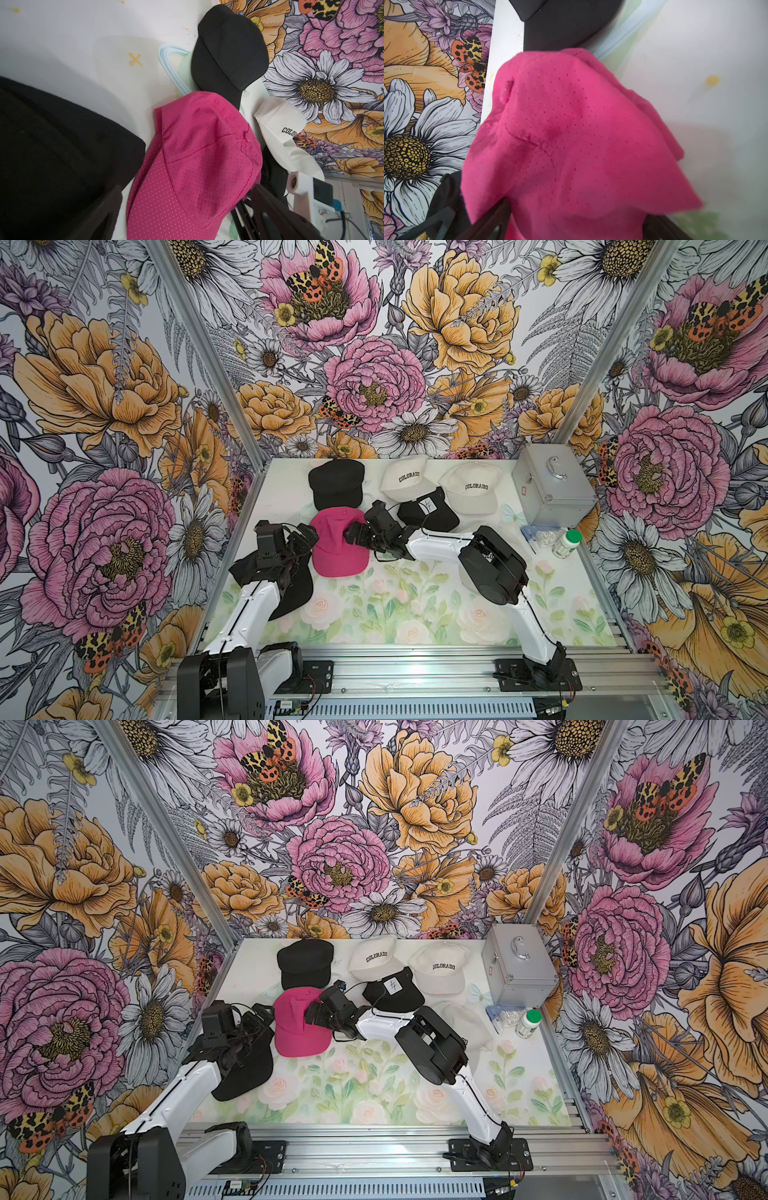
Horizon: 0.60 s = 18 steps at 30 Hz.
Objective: Stack the baseball caps by color
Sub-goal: Move the baseball cap to the center of the board.
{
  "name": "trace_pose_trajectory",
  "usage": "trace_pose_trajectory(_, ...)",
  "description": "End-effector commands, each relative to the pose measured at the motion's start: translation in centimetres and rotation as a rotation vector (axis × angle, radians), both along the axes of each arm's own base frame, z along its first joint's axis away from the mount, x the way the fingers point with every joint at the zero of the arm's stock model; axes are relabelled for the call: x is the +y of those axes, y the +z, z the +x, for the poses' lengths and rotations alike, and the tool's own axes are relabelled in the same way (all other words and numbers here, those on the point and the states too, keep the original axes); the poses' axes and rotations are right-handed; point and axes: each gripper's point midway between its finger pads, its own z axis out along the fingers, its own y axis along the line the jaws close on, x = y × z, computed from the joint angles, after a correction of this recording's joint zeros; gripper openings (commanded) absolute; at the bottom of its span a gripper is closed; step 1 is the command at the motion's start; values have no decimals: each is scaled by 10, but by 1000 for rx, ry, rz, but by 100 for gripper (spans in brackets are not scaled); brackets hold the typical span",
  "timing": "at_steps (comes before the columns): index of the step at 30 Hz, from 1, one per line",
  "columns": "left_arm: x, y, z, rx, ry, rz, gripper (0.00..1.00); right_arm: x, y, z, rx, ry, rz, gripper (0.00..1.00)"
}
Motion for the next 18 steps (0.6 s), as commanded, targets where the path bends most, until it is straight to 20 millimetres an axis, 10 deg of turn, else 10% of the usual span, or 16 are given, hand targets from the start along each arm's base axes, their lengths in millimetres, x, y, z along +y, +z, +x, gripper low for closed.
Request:
trace_pose_trajectory(1,9,-2,-5,15,22,46,99,25,-6,-2,22,-46,31,97)
trace_pose_trajectory(7,2,12,2,6,-2,70,99,40,17,2,-46,-62,52,97)
trace_pose_trajectory(18,-31,5,-11,29,-41,138,99,-57,64,0,-290,-25,-146,99)
